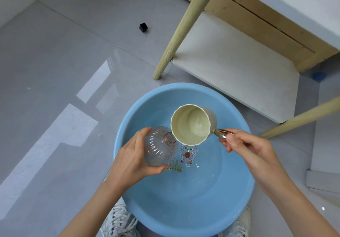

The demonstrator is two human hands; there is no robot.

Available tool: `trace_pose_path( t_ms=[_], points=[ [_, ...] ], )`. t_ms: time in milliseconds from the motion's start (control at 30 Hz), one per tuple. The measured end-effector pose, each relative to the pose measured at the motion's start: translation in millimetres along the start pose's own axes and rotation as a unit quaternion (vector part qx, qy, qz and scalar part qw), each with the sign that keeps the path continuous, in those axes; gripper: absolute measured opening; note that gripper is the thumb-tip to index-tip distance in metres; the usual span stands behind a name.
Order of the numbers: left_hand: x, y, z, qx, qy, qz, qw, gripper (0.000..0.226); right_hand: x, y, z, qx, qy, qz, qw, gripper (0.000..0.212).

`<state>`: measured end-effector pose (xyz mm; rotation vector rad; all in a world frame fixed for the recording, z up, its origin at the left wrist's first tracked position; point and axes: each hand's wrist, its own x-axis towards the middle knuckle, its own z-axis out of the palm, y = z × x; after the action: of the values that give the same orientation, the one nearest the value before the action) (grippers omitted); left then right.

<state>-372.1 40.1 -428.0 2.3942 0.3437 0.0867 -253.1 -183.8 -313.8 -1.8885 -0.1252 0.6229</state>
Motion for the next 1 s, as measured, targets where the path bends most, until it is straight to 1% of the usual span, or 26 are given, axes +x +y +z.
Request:
trace_pose_path(
  t_ms=[67,167,200,300,333,433,500,567,633,700,767,867,1000],
  points=[
    [-1.0,-0.9,-0.5,-0.002,-0.005,0.003,1.000,0.100,-0.5,-1.5,2.6,-0.004,-0.002,-0.003,1.000,0.057],
    [-1.9,-2.4,-0.9,-0.003,-0.012,0.005,1.000,0.101,-1.4,-4.9,4.8,-0.022,0.004,-0.019,1.000,0.063],
    [-1.9,-2.6,-0.7,0.000,-0.012,0.006,1.000,0.101,-1.5,-5.7,4.8,-0.034,0.005,-0.025,0.999,0.060],
    [-2.1,-2.5,0.2,-0.003,-0.001,0.004,1.000,0.107,-2.2,-8.1,5.9,-0.048,0.004,-0.034,0.998,0.029],
    [-2.2,-2.3,0.5,-0.005,0.003,0.005,1.000,0.109,-2.1,-8.8,5.9,-0.050,0.005,-0.038,0.998,0.028],
    [-3.0,-3.0,0.5,0.000,0.006,0.006,1.000,0.114,-1.7,-9.8,6.6,-0.067,0.009,-0.059,0.996,0.035],
    [-3.0,-4.3,1.2,-0.007,0.001,0.008,1.000,0.117,-1.3,-9.3,7.0,-0.075,0.012,-0.066,0.995,0.031],
    [-2.8,-4.2,0.6,-0.014,0.000,0.011,1.000,0.116,-1.6,-9.7,7.9,-0.079,0.013,-0.082,0.993,0.029],
    [-2.5,-3.8,0.0,-0.020,0.003,0.010,1.000,0.112,-2.5,-11.4,9.9,-0.083,0.013,-0.098,0.992,0.035],
    [-2.4,-2.7,-0.6,-0.030,0.006,0.006,1.000,0.107,-2.9,-12.7,11.6,-0.082,0.015,-0.104,0.991,0.030],
    [-2.0,-1.7,-1.2,-0.035,0.006,0.000,0.999,0.103,-2.9,-12.6,12.1,-0.087,0.015,-0.111,0.990,0.033],
    [-2.3,-2.0,-0.6,-0.043,0.007,-0.008,0.999,0.103,-2.8,-12.9,12.7,-0.096,0.014,-0.117,0.988,0.038],
    [-2.5,-3.6,0.6,-0.041,0.006,-0.002,0.999,0.104,-1.8,-12.6,12.1,-0.124,0.022,-0.137,0.983,0.033]
  ],
)
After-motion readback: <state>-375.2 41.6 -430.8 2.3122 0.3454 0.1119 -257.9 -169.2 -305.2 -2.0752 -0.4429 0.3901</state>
